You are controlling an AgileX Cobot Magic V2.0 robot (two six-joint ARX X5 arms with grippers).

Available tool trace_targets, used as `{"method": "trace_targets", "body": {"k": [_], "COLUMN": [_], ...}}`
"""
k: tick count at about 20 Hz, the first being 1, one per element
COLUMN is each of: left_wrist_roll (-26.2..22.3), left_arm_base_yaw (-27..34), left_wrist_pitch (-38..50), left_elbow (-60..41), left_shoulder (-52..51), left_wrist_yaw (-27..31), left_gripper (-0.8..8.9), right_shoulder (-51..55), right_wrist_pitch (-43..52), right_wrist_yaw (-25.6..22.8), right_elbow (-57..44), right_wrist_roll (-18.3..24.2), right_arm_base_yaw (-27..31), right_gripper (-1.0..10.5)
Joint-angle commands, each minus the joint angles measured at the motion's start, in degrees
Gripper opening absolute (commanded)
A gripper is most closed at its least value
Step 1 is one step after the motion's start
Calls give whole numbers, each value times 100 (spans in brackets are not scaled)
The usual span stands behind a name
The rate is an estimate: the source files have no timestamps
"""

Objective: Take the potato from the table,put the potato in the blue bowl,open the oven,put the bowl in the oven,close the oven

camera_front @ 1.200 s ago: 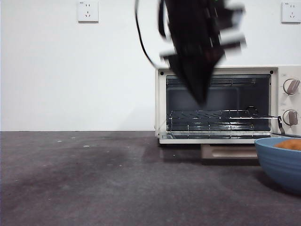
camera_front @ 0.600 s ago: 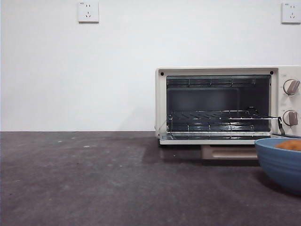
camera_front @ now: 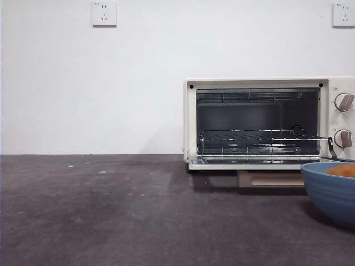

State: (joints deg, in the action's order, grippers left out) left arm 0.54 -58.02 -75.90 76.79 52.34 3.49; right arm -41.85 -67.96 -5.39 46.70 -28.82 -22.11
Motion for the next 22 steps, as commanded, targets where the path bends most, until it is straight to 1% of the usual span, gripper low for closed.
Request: {"method": "trace_targets", "body": {"k": [1,3,5,9,11,14,17,21,22], "left_wrist_roll": [260,334,385,402,404,400,398,398,398], "left_arm_base_yaw": [-4,-4,-4,-4,-4,-4,-4,-4,-4], "left_wrist_pitch": [33,33,31,31,31,31,33,31,33], "left_elbow": [-61,-59,-61,-59,-59,-59,-59,-61,-61], "left_shoulder": [-313,-538,-723,-1058,-1163,-1191,-1185,-1185,-1185], "left_wrist_yaw": [-2,-2,-2,2,2,149,238,264,273], "left_gripper": [-6,-6,-6,-6,-6,-6,-6,-6,-6], "right_shoulder": [-479,-986,-1482,-2157,-2328,-2575,-2916,-3320,-3379], "right_wrist_pitch": [293,634,804,1003,1235,1419,1414,1493,1508], "right_wrist_yaw": [-92,-90,-232,-319,-184,363,374,369,372], "right_elbow": [-48,-48,-48,-48,-48,-48,-48,-48,-48], "right_wrist_roll": [7,-26,-118,42,186,531,656,787,787], "right_arm_base_yaw": [4,7,48,472,737,1045,1163,1174,1174], "right_gripper": [193,194,194,193,192,191,191,184,153]}}
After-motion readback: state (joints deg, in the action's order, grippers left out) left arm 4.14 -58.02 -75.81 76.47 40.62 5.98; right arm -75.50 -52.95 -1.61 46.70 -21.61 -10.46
